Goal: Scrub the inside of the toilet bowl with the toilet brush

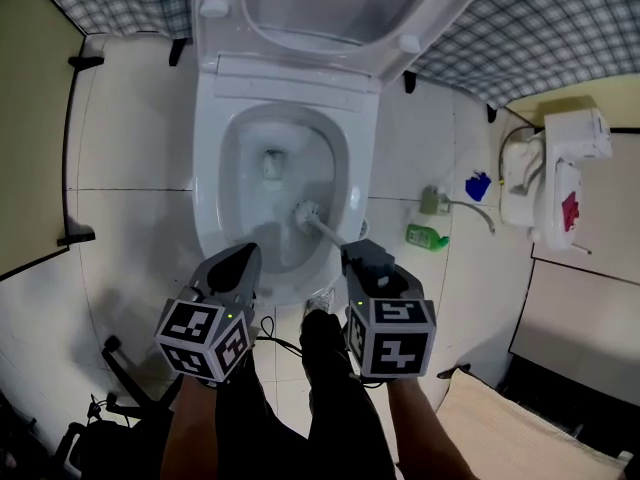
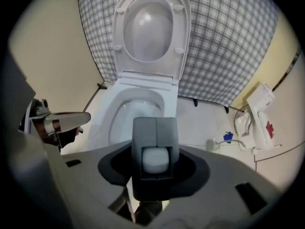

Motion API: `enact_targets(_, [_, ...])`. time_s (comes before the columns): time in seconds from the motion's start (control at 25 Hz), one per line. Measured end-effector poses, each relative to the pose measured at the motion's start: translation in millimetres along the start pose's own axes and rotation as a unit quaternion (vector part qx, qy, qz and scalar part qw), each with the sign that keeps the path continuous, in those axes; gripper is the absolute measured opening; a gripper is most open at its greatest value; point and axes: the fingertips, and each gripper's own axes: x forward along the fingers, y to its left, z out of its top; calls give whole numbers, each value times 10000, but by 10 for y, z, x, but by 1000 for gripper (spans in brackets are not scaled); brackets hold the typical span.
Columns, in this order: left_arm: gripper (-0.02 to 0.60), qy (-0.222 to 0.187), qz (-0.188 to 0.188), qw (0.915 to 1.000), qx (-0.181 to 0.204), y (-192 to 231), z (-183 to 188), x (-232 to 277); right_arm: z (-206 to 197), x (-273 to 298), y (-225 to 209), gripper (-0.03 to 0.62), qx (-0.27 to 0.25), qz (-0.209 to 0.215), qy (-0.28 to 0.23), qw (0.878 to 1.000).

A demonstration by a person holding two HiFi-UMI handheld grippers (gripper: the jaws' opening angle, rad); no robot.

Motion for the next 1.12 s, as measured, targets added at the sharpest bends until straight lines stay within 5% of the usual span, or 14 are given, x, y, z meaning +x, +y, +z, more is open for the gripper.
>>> enact_targets(0.24, [9,-31,-11,10000,0,-60,9,-9,-93,7,43,196,-77,25,95,9999])
enact_targets(0.96, [9,5,162,9999,-8,69,-43,-165,75,1282,532,194,-897,380,719,9926])
enact_targets(1.12, [9,23,166,9999,21,74,-75,-175,106,1200,496,192,-860,505,409,9942])
